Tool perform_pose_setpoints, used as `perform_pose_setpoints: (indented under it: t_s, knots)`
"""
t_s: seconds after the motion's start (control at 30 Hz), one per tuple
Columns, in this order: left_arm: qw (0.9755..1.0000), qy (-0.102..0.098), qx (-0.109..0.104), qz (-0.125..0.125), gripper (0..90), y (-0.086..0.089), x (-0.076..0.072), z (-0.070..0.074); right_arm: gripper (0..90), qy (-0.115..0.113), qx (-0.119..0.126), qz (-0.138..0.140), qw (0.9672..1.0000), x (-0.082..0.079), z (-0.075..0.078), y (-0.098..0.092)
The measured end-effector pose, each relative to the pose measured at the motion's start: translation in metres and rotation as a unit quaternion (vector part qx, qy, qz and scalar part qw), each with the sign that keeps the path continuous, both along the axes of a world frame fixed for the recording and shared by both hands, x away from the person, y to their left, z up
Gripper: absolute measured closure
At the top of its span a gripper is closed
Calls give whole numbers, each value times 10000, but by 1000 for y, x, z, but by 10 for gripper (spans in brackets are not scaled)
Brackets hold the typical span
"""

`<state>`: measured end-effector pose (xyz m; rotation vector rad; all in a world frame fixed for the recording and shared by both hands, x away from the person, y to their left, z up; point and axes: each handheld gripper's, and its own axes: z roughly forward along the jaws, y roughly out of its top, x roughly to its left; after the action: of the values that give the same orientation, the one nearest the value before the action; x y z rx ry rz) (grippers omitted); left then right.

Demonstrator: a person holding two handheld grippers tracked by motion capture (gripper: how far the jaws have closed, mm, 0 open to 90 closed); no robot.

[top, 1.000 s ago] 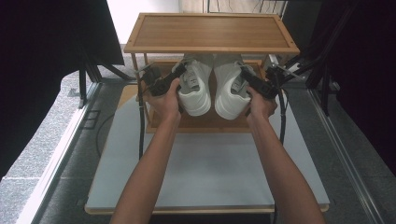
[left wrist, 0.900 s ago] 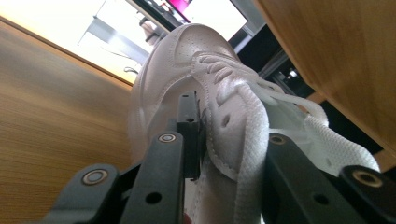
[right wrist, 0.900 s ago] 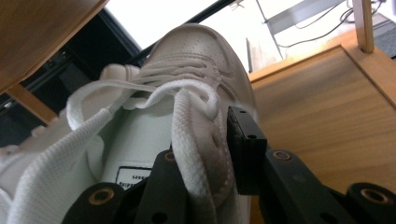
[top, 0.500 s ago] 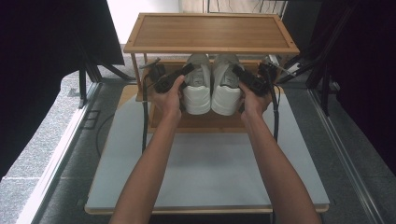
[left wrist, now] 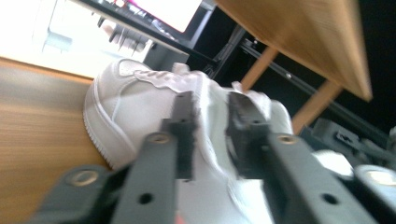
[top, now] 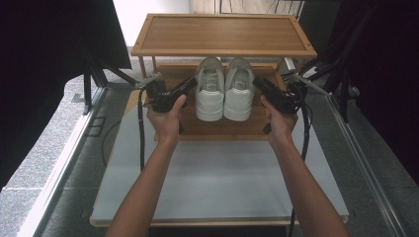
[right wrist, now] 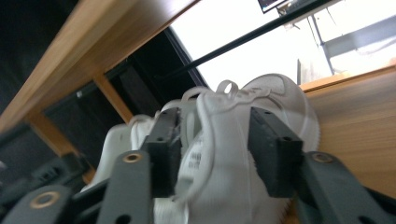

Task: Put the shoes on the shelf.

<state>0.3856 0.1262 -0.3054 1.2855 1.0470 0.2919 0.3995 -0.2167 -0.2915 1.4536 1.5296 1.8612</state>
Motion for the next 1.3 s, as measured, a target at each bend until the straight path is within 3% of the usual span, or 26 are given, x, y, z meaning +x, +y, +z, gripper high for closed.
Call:
perform_pose_setpoints:
  t_s: [0.07,0.17,0.27,0.3,0.47,0.57,0.7,0.83,0.97,1.3]
  knots:
    - [9997,-136,195,-98,850,2,-14,-3,669,-144,-209,131,9996,-13,0,-2]
    - [9987,-194,312,-344,900,1,-31,-11,791,-482,-602,204,9968,-33,0,-3]
    - [9973,-149,485,-525,900,-5,-40,-18,865,-733,-864,504,9923,-52,-2,3]
    - [9966,-121,560,-599,900,-9,-42,-21,879,-783,-1051,614,9895,-56,-4,8]
    - [9914,3,970,-876,900,-30,-42,-24,893,-690,-1798,978,9764,-61,-15,34]
    - [9914,-14,946,-904,900,-35,-37,-25,893,-552,-2081,1009,9713,-55,-21,43]
    - [9894,-155,1168,-852,900,-38,-37,-22,886,-674,-2199,940,9686,-55,-21,47]
    - [9899,-151,1055,-935,900,-36,-34,-22,885,-691,-2231,912,9681,-55,-20,48]
    - [9907,-132,1074,-825,900,-38,-31,-24,881,-675,-2248,931,9676,-55,-20,48]
    - [9912,-141,1001,-850,900,-38,-29,-25,888,-704,-2346,886,9655,-56,-20,45]
